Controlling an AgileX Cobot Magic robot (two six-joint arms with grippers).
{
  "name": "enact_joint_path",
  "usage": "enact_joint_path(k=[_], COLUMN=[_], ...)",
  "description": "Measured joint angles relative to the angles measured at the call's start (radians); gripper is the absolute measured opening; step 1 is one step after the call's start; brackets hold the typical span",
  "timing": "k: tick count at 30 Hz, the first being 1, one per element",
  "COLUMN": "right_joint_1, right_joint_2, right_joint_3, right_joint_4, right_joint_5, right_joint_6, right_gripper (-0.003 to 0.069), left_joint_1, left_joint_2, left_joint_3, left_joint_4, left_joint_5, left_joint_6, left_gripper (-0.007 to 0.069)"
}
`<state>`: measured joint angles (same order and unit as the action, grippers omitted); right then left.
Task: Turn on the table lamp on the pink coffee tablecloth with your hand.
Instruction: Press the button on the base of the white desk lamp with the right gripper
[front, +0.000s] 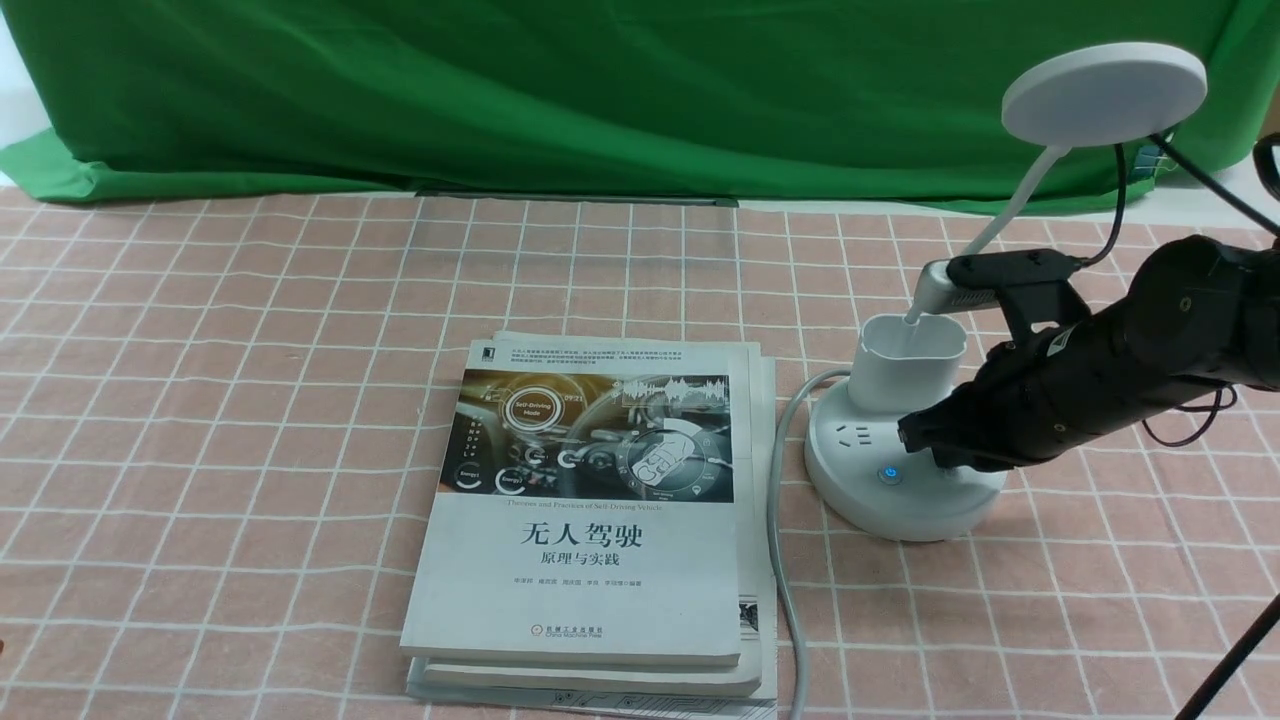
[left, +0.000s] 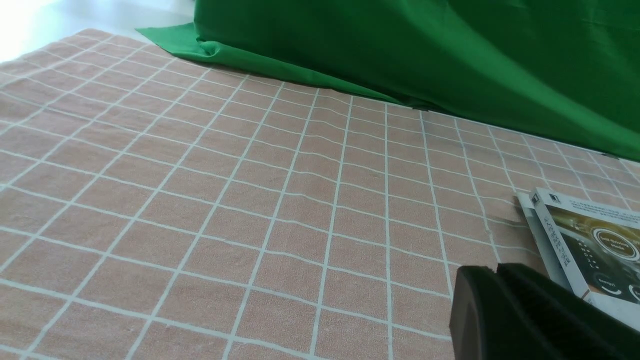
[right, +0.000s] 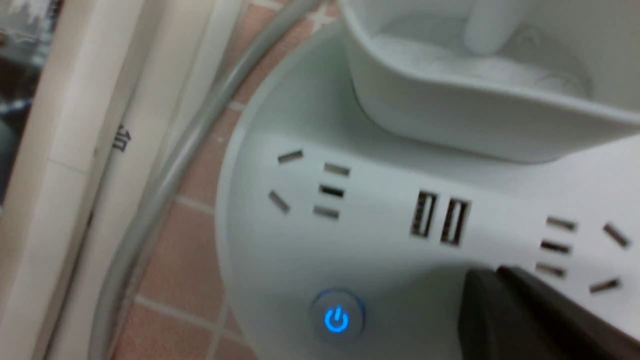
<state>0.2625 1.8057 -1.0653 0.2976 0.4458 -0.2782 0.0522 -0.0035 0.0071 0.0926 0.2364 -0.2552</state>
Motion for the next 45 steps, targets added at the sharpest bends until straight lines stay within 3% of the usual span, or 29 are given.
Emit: enact_joint_path(k=[19, 45], right_joint_1=[0.000, 0.000], right_joint_2=[-0.084, -0.015], right_joint_3=[-0.008, -0.008], right_joint_4=[-0.010, -0.032], right_joint_5=[0.116, 0.084], right_joint_6=[-0.001, 0.022], right_gripper=[0.0030, 0.0030], left_joint_1=[0.000, 0.000], left_joint_2=[0.000, 0.000], left_joint_3=[0.000, 0.000], left_joint_4=[0.000, 0.000], left_joint_5=[0.000, 0.000], left_joint_6=[0.000, 0.000], left_gripper=[0.0019, 0.0019])
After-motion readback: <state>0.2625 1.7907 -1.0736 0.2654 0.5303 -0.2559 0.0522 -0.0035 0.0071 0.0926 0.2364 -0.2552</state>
